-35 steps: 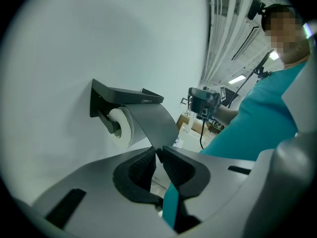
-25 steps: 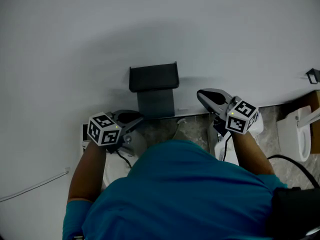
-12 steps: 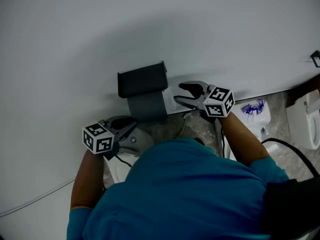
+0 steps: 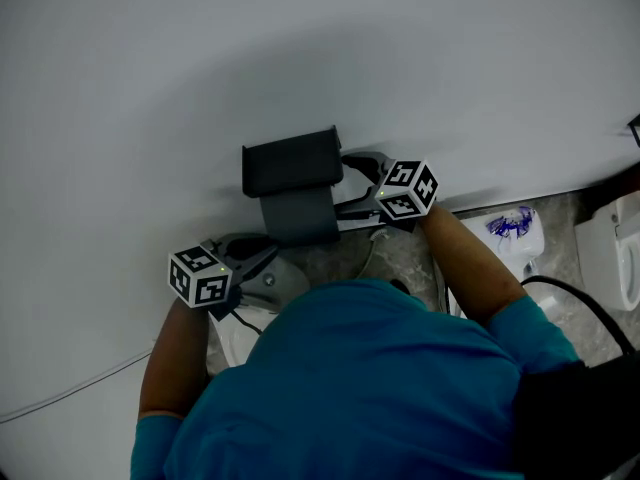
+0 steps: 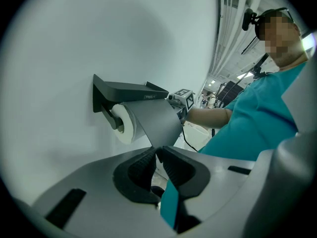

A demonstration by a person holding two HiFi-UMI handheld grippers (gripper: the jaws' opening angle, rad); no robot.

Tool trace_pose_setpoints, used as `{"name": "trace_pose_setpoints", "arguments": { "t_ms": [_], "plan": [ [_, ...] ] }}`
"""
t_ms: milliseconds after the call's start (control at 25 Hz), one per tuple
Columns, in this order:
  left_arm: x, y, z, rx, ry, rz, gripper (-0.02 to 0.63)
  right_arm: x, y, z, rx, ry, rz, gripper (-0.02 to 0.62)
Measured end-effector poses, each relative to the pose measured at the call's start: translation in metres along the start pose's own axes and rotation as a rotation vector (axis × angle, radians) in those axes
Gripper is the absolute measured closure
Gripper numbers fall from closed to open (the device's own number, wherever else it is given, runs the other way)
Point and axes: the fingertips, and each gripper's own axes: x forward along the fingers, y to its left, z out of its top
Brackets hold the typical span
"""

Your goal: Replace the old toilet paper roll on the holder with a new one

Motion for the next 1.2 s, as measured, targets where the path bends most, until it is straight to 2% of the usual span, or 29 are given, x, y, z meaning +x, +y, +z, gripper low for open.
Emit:
{"name": "trace_pose_setpoints", "arguments": {
  "t_ms": [240,440,880,1200],
  "plan": [
    [0.0,0.0,0.0,0.0,0.0,-0.001,0.56,0.026,0.008,-0.002,-0.048,0.075,0.071,0.041],
    [-0.001,-0.002,0.0,0.005,0.011,0.0,0.56,0.039,0.006,0.0,-0.058,0.088,0.068,0.037],
    [-0.002,-0.004,0.001,0.005,0.011,0.006,0.56,0.059,0.014,0.005,-0.083,0.087,0.121,0.038],
    [-0.002,-0.004,0.001,0.001,0.012,0.008,0.56,0.07,0.016,0.012,-0.106,0.032,0.127,0.038]
  ]
}}
